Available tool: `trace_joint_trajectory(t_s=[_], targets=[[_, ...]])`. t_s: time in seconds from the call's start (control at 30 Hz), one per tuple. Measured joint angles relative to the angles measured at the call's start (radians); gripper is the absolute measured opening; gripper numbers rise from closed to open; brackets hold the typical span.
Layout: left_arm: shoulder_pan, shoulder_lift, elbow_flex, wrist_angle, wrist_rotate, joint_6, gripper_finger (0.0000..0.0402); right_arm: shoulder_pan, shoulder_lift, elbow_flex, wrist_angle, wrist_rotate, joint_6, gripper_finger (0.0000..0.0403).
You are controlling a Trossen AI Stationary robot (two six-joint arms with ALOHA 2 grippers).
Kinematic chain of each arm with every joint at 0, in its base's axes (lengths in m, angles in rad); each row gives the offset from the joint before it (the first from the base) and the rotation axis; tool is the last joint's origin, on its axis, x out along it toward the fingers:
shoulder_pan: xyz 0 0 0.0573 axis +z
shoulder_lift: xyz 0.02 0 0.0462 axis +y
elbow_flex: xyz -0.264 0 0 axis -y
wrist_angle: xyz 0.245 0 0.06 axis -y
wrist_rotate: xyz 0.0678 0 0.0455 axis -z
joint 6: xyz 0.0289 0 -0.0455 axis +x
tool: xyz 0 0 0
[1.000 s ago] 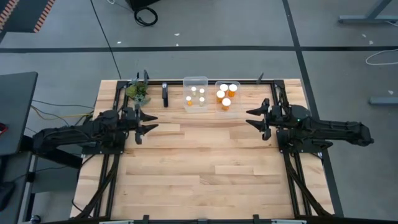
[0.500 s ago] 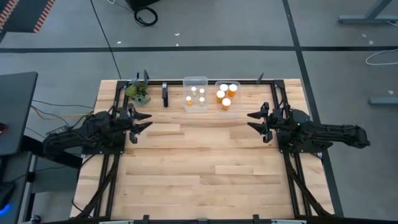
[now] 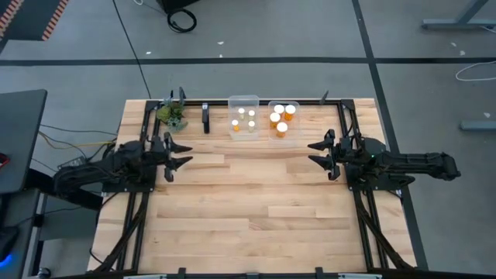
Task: Pick and place medicine bottles into bin by pill shape (circle, oval)
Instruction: Return to Home Position
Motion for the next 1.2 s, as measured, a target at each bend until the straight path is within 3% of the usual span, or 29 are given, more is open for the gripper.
trace_joint_trajectory(t_s=[0.1, 0.63, 0.83, 1.2], targets=[[0.000, -0.001, -0.041, 0.071, 0.003, -0.002, 0.0171, 0.000, 0.000, 0.000, -0.001, -0.005, 0.000, 0.0209], [-0.002, 0.008, -0.043, 0.100, 0.087, 0.034, 0.0172, 0.000, 0.021, 0.001, -0.017, 0.014, 0.068, 0.0209], [-0.001, 0.008, -0.043, 0.102, 0.121, 0.052, 0.0172, 0.000, 0.020, 0.001, -0.132, -0.062, 0.137, 0.0208], [-0.001, 0.008, -0.043, 0.103, 0.111, -0.126, 0.0172, -0.001, 0.021, 0.001, -0.225, -0.061, 0.199, 0.0205]])
